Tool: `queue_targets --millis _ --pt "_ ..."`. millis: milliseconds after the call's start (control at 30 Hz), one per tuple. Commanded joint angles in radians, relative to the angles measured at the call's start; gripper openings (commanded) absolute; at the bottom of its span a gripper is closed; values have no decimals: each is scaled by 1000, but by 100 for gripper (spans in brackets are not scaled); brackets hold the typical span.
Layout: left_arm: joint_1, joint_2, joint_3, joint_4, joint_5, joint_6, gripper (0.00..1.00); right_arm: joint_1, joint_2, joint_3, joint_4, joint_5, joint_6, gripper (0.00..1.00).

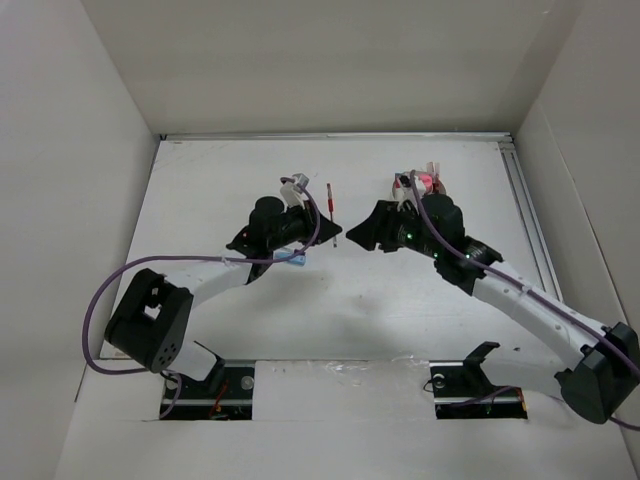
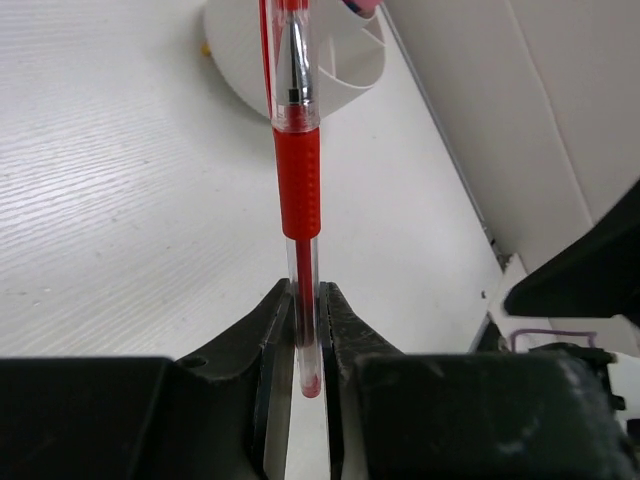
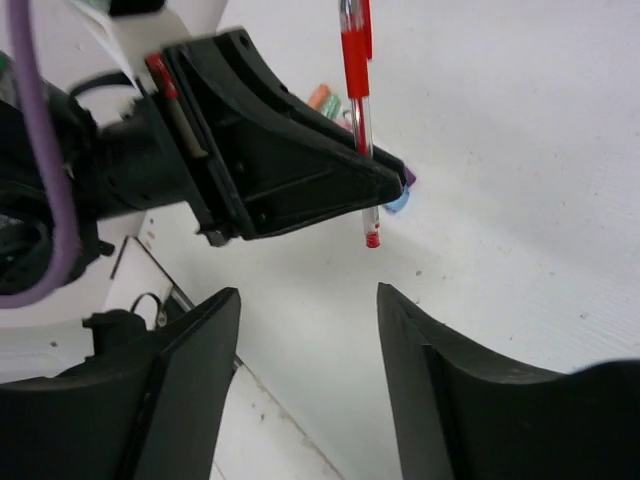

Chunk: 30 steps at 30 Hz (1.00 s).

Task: Sort the stationery into containers
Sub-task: Place the pen in the storage box.

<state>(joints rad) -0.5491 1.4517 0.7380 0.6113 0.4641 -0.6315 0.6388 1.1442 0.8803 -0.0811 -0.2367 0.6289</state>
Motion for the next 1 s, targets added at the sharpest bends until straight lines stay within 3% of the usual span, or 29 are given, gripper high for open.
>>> queue_targets --millis 0,167,433,767,967 --pt "-20 -62 46 -45 -74 104 5 -14 -31 52 27 63 23 65" --pt "-52 -62 55 -81 -102 173 5 -14 104 172 17 177 49 66" --pt "-52 -73 35 -51 -44 184 5 -5 285 295 17 214 58 66" --pt "-52 -54 37 -27 -1 173 5 4 407 364 47 200 68 42" --pt "-52 -54 37 -27 8 173 8 4 436 387 47 207 68 7"
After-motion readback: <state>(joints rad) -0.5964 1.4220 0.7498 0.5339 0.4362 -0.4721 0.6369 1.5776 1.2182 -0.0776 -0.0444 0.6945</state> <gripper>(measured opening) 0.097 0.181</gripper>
